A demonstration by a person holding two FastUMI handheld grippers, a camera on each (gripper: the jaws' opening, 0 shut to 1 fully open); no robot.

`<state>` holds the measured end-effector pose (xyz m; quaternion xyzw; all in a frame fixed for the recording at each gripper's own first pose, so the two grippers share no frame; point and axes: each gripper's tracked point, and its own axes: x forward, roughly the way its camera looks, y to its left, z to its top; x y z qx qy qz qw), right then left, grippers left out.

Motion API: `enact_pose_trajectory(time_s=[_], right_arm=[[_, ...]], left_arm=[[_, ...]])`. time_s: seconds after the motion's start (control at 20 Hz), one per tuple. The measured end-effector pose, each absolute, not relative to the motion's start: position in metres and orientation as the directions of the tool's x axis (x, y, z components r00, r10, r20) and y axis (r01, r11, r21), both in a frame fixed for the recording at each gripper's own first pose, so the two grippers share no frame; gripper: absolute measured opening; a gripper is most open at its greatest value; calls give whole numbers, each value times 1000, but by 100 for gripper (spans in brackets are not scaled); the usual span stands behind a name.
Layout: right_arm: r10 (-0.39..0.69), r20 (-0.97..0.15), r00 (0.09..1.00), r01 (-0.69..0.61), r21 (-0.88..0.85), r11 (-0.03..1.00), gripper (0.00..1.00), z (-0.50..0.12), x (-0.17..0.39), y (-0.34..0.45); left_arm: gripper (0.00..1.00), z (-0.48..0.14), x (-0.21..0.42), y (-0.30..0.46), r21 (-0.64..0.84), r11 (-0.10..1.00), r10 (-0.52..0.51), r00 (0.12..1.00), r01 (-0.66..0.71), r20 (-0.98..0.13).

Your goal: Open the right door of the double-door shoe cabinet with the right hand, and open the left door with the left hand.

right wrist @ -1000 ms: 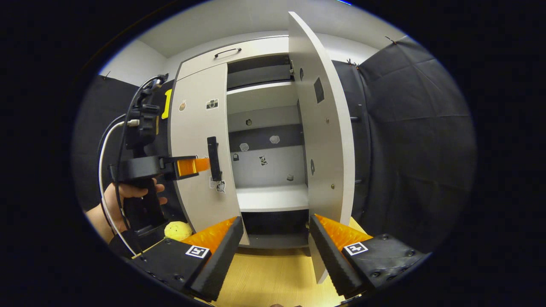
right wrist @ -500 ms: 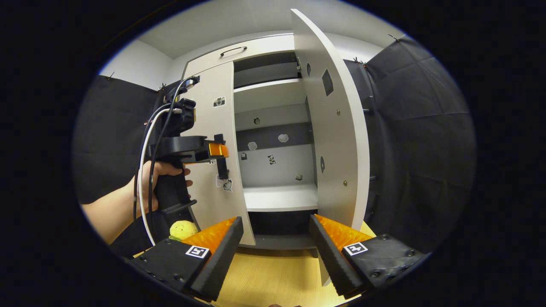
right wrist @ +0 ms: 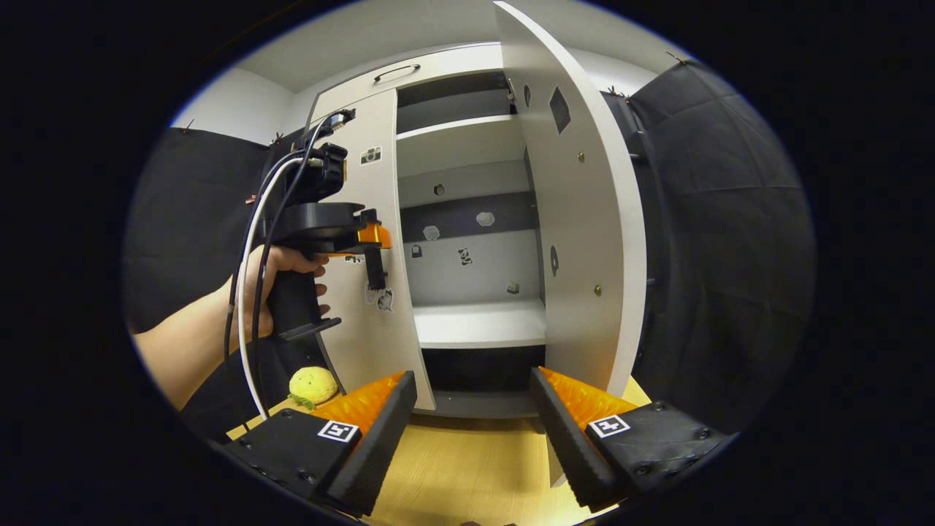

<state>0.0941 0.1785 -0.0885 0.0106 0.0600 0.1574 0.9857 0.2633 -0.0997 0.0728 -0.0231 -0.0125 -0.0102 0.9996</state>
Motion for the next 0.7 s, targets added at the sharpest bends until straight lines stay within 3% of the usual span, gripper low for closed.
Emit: enact_pose_trajectory(time_s=[0.05,0.4,0.45,0.55,0.7], right_arm=[[314,-118,942,-311,44,949,98,-89,94,178],[337,-142,931,-329,76,941,99,-91,93,188],[340,-146,929,-331,79,940,98,-92,92,190],[346,-152,926,-337,84,938,98,-93,87,194],[346,-163,924,-338,77,938,98,-94,80,199]], left_arm=[[38,73,264,-100,-48,999,-19,999,20,28],[28,67,263,-99,-53,998,-30,999,32,31],[20,67,263,-99,-57,998,-34,999,36,25],[14,67,262,-100,-33,999,-24,999,25,24],[13,68,259,-99,-34,999,-18,999,19,33]])
